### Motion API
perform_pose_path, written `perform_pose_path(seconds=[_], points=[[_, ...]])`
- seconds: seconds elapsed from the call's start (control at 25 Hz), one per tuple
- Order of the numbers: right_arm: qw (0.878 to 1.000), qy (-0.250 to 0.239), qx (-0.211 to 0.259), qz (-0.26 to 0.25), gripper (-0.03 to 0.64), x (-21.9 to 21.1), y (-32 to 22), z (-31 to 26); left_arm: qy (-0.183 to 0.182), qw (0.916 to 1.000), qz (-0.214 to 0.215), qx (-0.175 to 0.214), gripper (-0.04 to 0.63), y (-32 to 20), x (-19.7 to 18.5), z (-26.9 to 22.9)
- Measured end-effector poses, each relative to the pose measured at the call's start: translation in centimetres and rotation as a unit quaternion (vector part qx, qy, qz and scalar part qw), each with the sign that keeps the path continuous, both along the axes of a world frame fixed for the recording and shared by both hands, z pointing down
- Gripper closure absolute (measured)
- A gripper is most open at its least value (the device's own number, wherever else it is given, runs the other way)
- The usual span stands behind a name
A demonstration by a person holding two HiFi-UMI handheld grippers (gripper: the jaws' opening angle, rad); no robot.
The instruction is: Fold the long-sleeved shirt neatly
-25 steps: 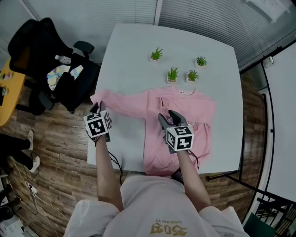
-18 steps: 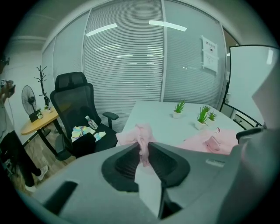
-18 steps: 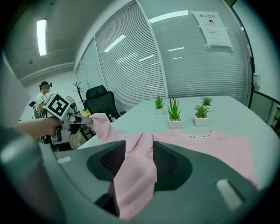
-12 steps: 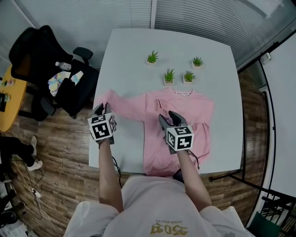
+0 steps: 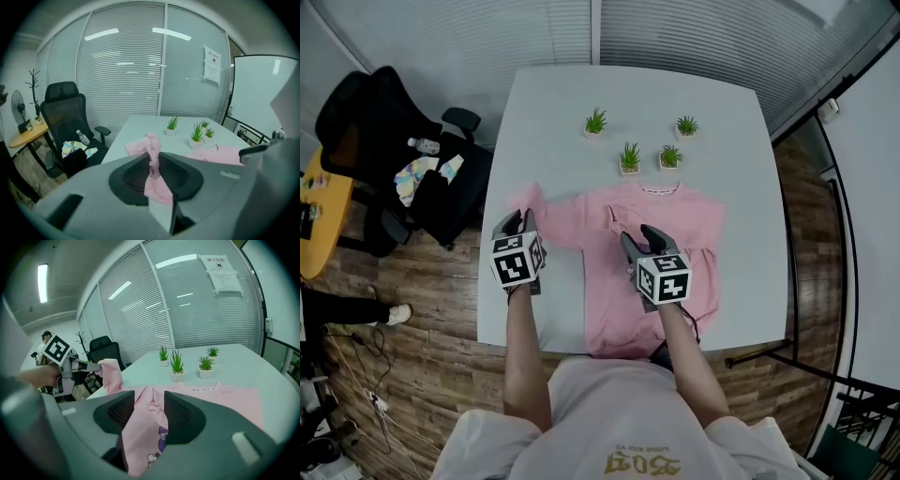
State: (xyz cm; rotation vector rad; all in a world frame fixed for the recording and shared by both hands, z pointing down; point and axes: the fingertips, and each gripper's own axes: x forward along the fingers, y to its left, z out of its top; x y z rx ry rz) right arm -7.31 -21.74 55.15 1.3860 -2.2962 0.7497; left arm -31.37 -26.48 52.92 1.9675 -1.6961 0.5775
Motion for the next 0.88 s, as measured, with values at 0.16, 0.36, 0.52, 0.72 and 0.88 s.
perform_pose_path(seconds=[0.16, 0.36, 0.52, 0.72, 0.88], points=[[1.0, -0.003, 0.003, 0.005, 0.407, 1.1, 0.0, -0.5, 0.009, 0.9999, 0.003, 0.011, 0.534, -0.3, 1.7, -1.2], [1.0, -0.011, 0.013, 0.016, 0.407, 2.6, 0.1, -1.6, 0.011, 0.9993, 0.025, 0.027, 0.534, -0.4, 4.6, -3.0], [1.0, -0.007, 0.02, 0.021, 0.407, 4.2, 0.3, -2.1, 0.018, 0.9985, 0.038, 0.034, 0.534, -0.2, 7.0, -4.1], [0.999, -0.004, 0.03, 0.027, 0.408, 6.1, 0.9, -2.6, 0.037, 0.9962, 0.056, 0.055, 0.534, 0.0, 10.2, -6.4], [0.999, -0.008, 0.03, 0.033, 0.408, 7.6, 1.6, -2.7, 0.036, 0.9948, 0.074, 0.06, 0.534, 0.3, 12.9, -7.0]])
